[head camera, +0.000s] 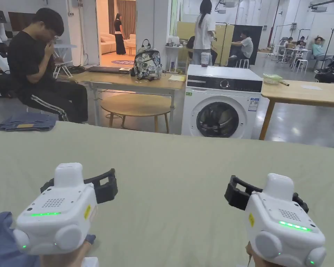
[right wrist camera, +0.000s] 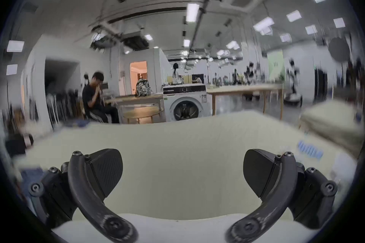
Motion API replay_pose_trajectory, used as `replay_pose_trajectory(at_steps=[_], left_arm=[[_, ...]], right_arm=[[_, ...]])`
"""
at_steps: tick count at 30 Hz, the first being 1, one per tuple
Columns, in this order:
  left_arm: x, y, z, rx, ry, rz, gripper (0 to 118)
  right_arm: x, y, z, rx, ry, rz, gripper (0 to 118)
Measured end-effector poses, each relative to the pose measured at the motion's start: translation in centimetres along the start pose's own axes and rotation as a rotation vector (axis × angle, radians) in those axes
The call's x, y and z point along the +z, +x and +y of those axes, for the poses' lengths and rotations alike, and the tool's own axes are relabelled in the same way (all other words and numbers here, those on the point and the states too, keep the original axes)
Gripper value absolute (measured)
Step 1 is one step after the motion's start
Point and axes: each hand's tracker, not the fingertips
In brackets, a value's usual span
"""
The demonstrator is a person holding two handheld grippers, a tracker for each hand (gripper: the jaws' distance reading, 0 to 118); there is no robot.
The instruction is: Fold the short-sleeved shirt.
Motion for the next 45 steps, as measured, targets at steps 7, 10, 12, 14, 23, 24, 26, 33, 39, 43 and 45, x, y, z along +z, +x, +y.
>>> replay_pose_trajectory(at_steps=[7,10,12,14,23,24,26,33,39,43,45], left_arm=[[-0.2,-0.6,0.6,0.012,-0.014,0.043,108],[-0.5,2.7,0.0,-0.537,-0.034,0.13,108],[-0.8,4.1,-1.3,-0.878,-0.032,0.185,108],[-1.0,4.8,-2.6,-1.148,-0.021,0.208,107],[-1.0,4.0,-1.7,-0.957,-0.037,0.185,106],[-0.9,3.6,-1.2,-0.842,-0.046,0.169,106],[-0.6,2.8,-0.5,-0.628,-0.052,0.116,106],[0.1,0.7,-0.2,-0.128,0.026,0.021,106],[0.1,1.0,-0.1,-0.104,0.061,0.037,106],[-0.1,1.6,-0.1,-0.172,0.055,0.052,106],[0.1,2.0,-0.1,-0.198,0.043,0.082,106]], right_arm=[[0.4,-1.0,0.9,0.182,0.026,-0.047,118],[0.8,-3.8,-0.7,0.759,0.162,-0.087,118],[0.0,-4.6,-2.5,1.079,0.245,-0.13,118],[-0.3,-4.9,-3.4,1.296,0.289,-0.15,118],[0.2,-5.4,-3.4,1.243,0.247,-0.088,118],[0.2,-5.4,-3.3,1.179,0.232,-0.072,118],[0.2,-5.3,-2.8,1.022,0.179,-0.047,118],[-0.8,-2.0,-1.0,0.286,0.004,0.034,118],[0.2,-1.8,-1.2,0.21,0.049,-0.006,118],[0.6,-2.2,-1.7,0.263,0.049,0.012,118],[0.7,-2.4,-1.8,0.288,0.047,0.005,118]])
